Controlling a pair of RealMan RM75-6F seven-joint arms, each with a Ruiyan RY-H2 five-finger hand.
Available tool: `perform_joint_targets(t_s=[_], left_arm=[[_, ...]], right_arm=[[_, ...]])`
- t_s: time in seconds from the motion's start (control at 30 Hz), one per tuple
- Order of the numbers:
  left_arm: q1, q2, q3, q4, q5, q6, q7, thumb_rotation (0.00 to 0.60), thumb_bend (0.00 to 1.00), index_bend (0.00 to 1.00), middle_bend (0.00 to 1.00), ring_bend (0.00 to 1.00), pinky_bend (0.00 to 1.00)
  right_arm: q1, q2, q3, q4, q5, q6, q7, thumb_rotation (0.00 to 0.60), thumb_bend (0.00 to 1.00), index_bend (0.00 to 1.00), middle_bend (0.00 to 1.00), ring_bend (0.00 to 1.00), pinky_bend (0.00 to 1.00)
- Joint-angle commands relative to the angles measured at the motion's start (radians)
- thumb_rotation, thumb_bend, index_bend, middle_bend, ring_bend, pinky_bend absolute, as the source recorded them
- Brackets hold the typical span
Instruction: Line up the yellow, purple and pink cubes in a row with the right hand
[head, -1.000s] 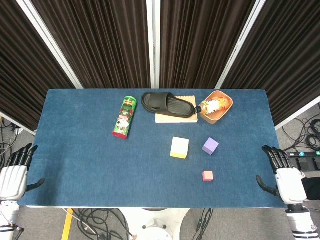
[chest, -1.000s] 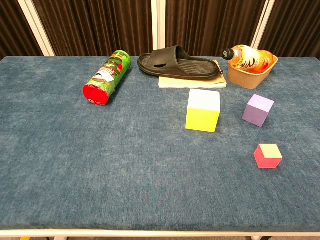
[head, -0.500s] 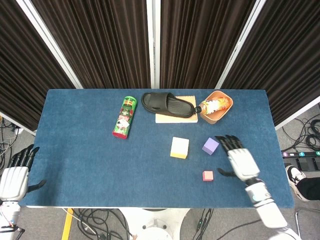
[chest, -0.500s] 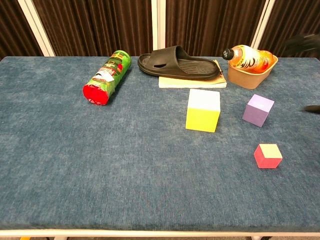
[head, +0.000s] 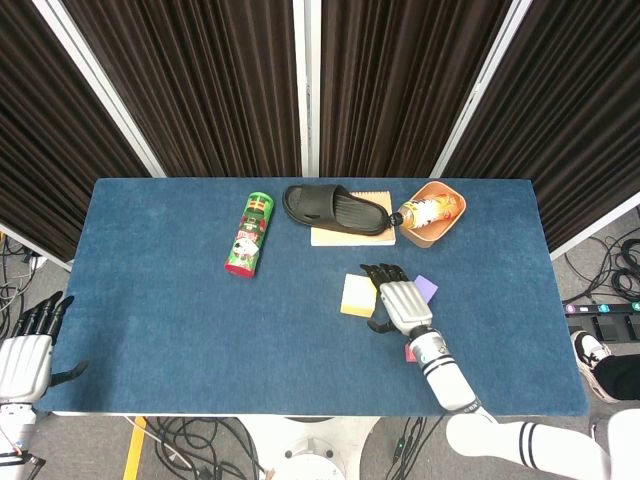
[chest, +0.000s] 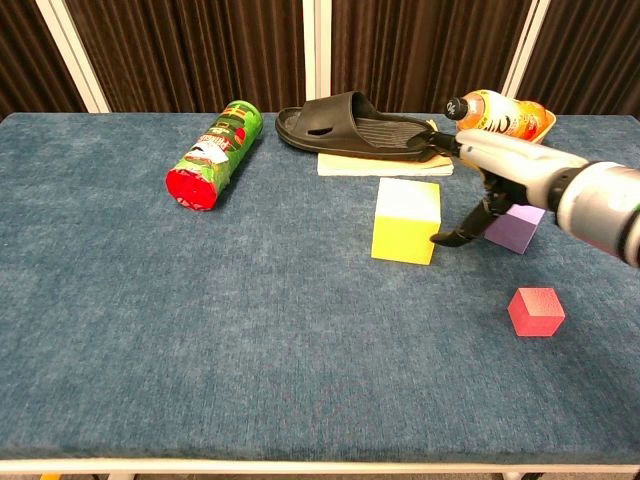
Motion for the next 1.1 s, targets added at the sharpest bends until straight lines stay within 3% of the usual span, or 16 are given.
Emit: perform_joint_targets(t_s=[0.03, 0.33, 0.47, 0.67, 0.97, 1.1], left_arm=[[0.001, -0.001, 0.0, 0.003, -0.001, 0.0, -0.004, 0.6, 0.06, 0.13, 0.16, 0.11, 0.16], [0.007, 0.003, 0.0, 0.003, -0.007, 0.003, -0.008, 0.6, 0.06, 0.13, 0.16, 0.11, 0.16], [0.008, 0.008, 0.0, -0.002, -0.008, 0.002, -0.005, 0.6, 0.06, 0.13, 0.16, 0.11, 0.16], [0.013, 0.013, 0.0, -0.009, -0.005, 0.01, -0.002, 0.6, 0.06, 0.13, 0.16, 0.11, 0.16], [0.031, 0.021, 0.007, -0.009, -0.017, 0.017, -0.006, 0.6, 0.06, 0.13, 0.16, 0.11, 0.16], [0.037, 0.022, 0.009, -0.008, -0.017, 0.021, -0.009, 0.6, 0.06, 0.14, 0.16, 0.11, 0.16]], right_arm=[[0.032, -0.036, 0.01, 0.049, 0.045, -0.011, -0.027, 0.6, 0.14, 0.01, 0.1, 0.0, 0.0], [0.078, -0.097, 0.009, 0.132, 0.092, -0.024, -0.021, 0.6, 0.26, 0.14, 0.23, 0.01, 0.0], [0.074, -0.094, 0.011, 0.107, 0.046, 0.0, 0.018, 0.6, 0.28, 0.22, 0.3, 0.07, 0.0], [0.104, -0.094, 0.028, 0.065, -0.008, -0.013, 0.059, 0.6, 0.28, 0.23, 0.31, 0.08, 0.0], [0.24, -0.27, 0.087, 0.261, 0.082, -0.068, 0.022, 0.6, 0.28, 0.23, 0.31, 0.07, 0.0], [0.275, -0.32, 0.089, 0.327, 0.11, -0.073, -0.004, 0.6, 0.27, 0.2, 0.27, 0.04, 0.0]])
